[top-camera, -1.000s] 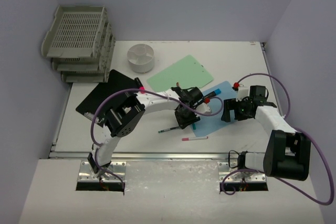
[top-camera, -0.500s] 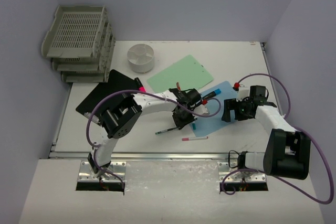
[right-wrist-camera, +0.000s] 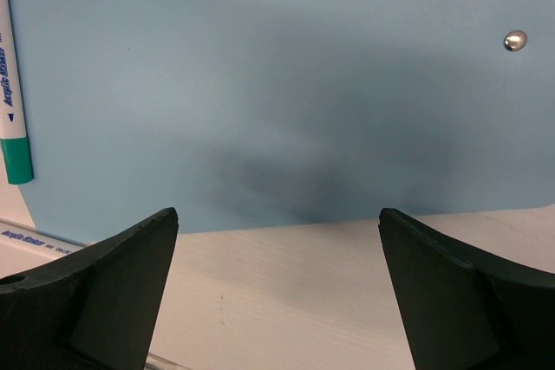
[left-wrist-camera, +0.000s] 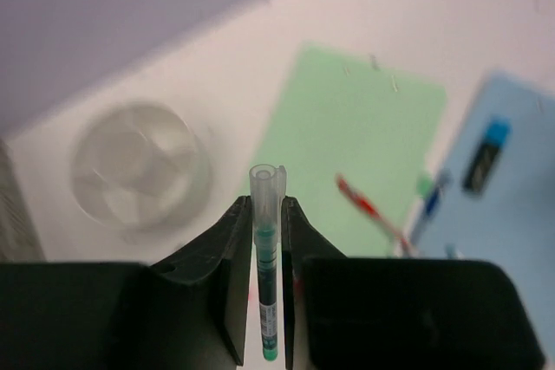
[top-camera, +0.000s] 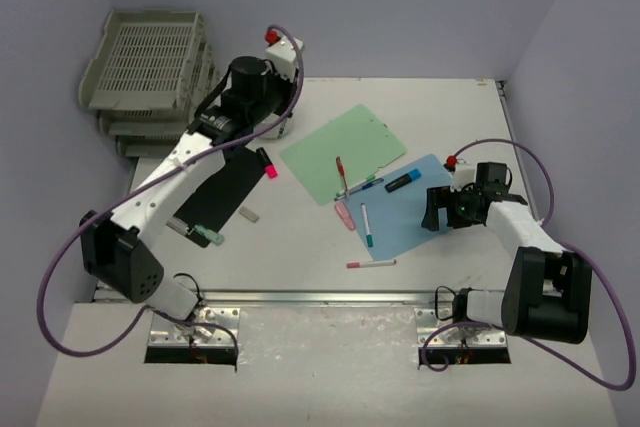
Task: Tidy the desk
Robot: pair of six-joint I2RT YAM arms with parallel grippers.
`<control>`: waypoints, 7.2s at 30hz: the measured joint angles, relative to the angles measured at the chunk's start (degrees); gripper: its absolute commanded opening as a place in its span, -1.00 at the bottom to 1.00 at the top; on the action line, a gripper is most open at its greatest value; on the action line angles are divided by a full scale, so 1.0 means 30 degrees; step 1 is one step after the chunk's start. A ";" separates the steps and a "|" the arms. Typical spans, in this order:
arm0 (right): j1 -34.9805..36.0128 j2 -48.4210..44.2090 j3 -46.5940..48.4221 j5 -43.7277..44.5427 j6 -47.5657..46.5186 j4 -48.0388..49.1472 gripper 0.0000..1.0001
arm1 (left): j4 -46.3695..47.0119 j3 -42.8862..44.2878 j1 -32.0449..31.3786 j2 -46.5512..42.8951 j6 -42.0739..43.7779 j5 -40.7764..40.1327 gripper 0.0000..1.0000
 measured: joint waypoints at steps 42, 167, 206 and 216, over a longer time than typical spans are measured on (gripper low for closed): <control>0.0000 -0.0368 -0.0217 -0.0157 0.0074 0.0168 0.97 | 1.6486 0.0536 0.3751 1.0269 -0.1263 -0.5883 -1.00; 1.5916 2.3389 2.6971 0.7554 0.2390 3.0320 -1.00 | 0.2627 -1.5008 1.3987 -1.2380 -1.0162 1.3117 1.00; 1.5877 2.8195 2.9391 0.7405 0.2571 3.0481 -0.26 | 0.1613 -1.5741 1.3987 -1.2140 -0.7713 1.1080 1.00; 1.5423 2.1451 1.9894 0.6243 0.1219 2.8460 -0.18 | 0.1885 -1.5741 1.3987 -1.2048 -0.7775 1.1035 1.00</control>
